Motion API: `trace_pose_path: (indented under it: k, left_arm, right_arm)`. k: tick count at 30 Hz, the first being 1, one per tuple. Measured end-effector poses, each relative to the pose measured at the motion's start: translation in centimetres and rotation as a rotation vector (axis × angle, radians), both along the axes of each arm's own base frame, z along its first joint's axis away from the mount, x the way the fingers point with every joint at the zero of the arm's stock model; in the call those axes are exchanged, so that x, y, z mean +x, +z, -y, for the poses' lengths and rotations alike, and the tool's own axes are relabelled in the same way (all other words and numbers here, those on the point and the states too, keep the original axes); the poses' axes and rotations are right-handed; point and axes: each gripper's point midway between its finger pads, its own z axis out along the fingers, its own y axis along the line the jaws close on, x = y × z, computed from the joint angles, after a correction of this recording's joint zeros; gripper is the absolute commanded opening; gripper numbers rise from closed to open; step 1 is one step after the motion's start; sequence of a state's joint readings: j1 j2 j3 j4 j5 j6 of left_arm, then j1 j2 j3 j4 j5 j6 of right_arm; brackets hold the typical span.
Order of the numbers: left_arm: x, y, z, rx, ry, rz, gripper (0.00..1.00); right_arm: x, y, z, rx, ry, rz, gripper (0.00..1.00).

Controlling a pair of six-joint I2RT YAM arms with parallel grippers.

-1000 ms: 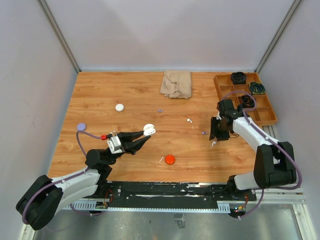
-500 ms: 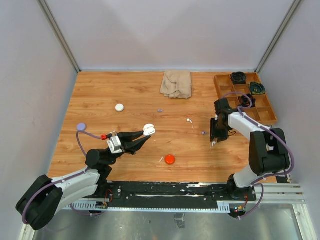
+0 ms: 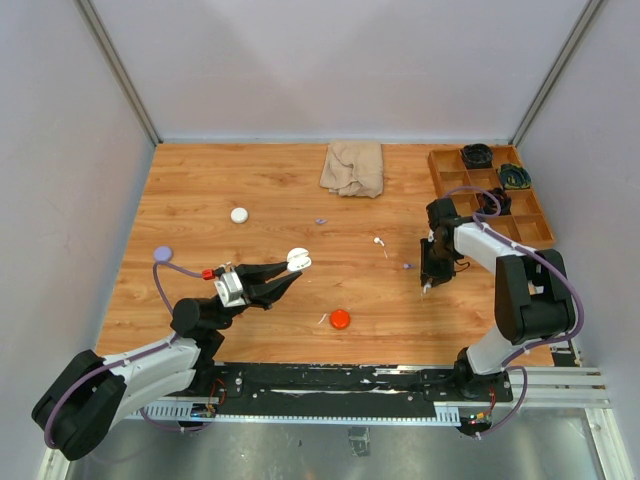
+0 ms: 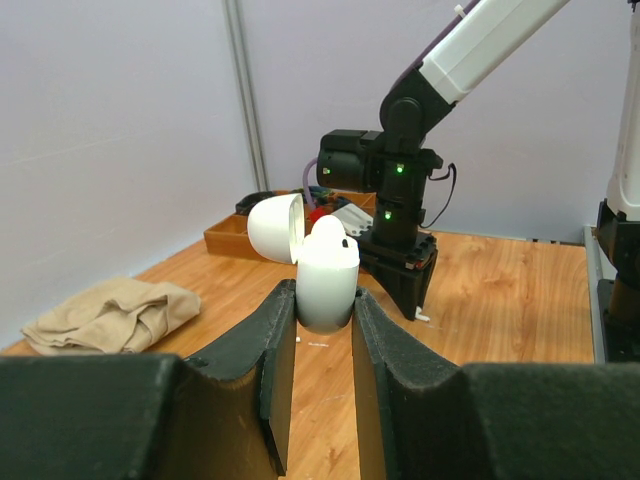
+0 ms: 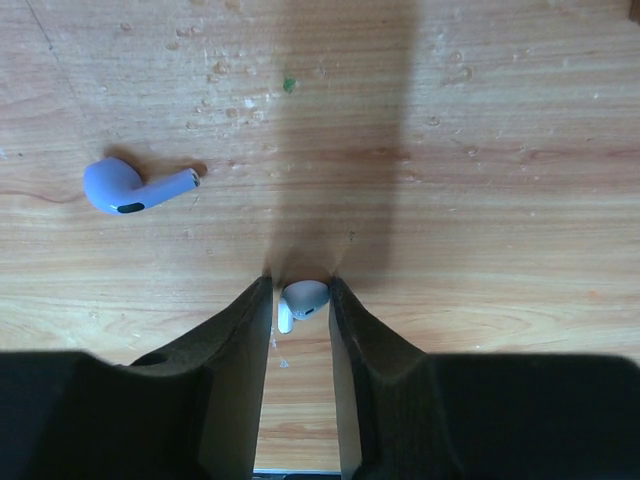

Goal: Insert the wireless bluetooth earbuds into the charging case
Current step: Pick up the earbud from the center of the board.

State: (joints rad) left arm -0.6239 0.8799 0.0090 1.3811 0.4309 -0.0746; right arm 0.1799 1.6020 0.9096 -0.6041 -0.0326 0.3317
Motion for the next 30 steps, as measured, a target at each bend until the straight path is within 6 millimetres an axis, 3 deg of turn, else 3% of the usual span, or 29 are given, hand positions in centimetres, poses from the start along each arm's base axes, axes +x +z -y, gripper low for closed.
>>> trace_pose_path:
  k: [7, 15, 22, 30]
  left_arm:
    - [0.0, 0.0, 0.0, 0.000, 0.000, 0.000, 0.00]
    - [0.0, 0.0, 0.0, -0.001, 0.001, 0.000, 0.00]
    - [0.4, 0.0, -0.1, -0.009, 0.015, -0.002, 0.00]
    - [0.7, 0.1, -0.2, -0.016, 0.033, 0.004, 0.00]
  right_arm:
    - [0.0, 0.1, -0.1, 0.005, 0.004, 0.001, 0.19]
    - [0.3, 1.6, -1.3, 0.019, 0.068, 0.063, 0.19]
    - [1.6, 5.4, -3.8, 0.073, 0.159, 0.223, 0.18]
    - [3.7, 12.1, -8.7, 0.181, 0.312, 0.495, 0.17]
